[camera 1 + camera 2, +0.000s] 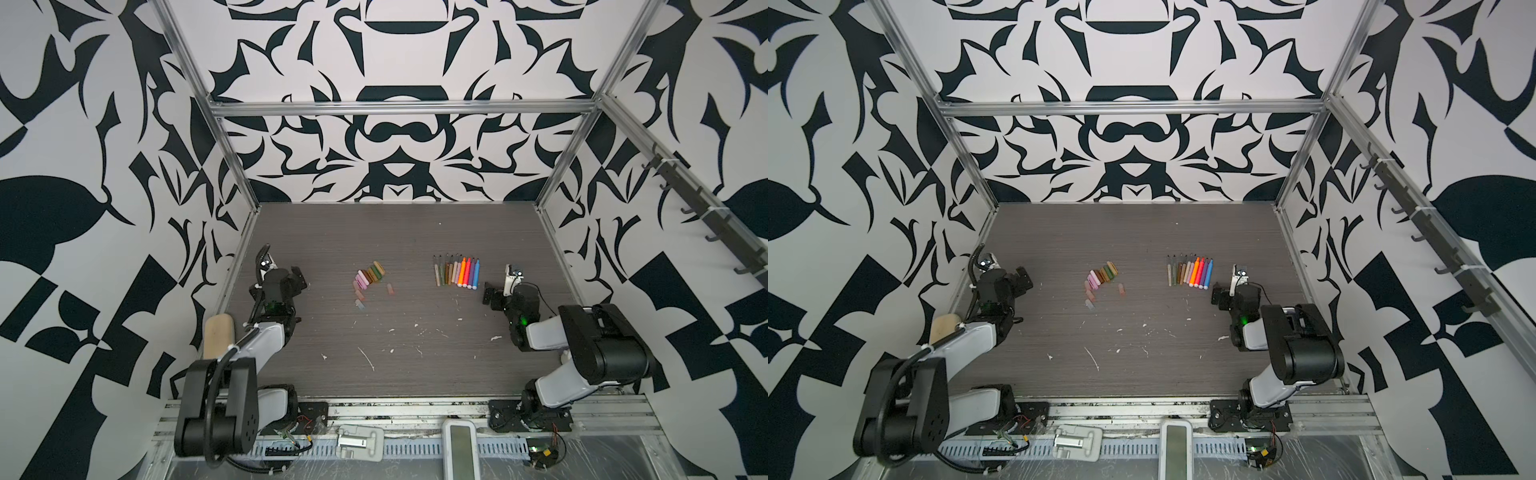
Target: Open the pen caps
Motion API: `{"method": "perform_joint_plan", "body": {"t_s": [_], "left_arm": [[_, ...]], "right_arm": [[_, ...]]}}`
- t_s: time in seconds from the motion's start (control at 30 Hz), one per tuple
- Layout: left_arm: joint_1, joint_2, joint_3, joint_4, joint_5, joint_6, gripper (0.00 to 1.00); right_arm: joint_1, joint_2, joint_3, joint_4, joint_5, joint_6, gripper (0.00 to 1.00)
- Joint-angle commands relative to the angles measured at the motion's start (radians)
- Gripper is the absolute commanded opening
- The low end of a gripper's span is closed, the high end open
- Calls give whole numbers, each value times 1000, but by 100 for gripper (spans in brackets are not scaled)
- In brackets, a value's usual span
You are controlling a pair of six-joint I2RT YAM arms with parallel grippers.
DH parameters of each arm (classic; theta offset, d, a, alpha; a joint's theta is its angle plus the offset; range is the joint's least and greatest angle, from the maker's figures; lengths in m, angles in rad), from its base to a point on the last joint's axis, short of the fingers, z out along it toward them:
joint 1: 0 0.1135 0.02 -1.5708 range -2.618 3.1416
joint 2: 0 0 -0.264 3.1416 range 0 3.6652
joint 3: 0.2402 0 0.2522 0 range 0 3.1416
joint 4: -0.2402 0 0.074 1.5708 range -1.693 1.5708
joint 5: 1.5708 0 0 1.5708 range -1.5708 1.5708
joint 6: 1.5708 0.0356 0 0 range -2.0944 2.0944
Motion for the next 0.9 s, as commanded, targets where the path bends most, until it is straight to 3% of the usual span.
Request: {"method": "perform_joint_plan", "body": {"t_s": [0.0, 0.07, 0.13, 0.2, 0.23, 0.3, 0.4, 0.5, 0.6, 0.87], "left_arm": [[12, 110, -46, 299, -25, 41, 99], [25, 177, -50, 401, 15, 68, 99], [38, 171, -13, 277, 129, 58, 99], [44, 264, -53, 471, 173, 103, 99], [45, 267, -67, 523, 166, 102, 99], [44, 214, -14, 318, 160, 66, 99], [41, 256, -41, 451, 148, 90, 99], [40, 226, -28, 367, 160, 78, 99], [40, 247, -44, 441, 154, 85, 99], [41, 242, -40, 421, 157, 85, 99]], "right_arm": [[11, -17, 39, -1, -3, -10, 100], [11, -27, 49, -37, -21, -20, 100], [11, -25, 47, -31, -28, -20, 100], [11, -25, 48, -31, -27, -19, 100], [11, -25, 46, -31, -27, -20, 100], [12, -21, 46, -25, -28, -19, 100], [13, -22, 47, -25, -30, -20, 100], [12, -21, 48, -26, -31, -20, 100], [22, -10, 61, -38, -33, -42, 100], [29, -21, 50, -29, -27, -46, 100]]}}
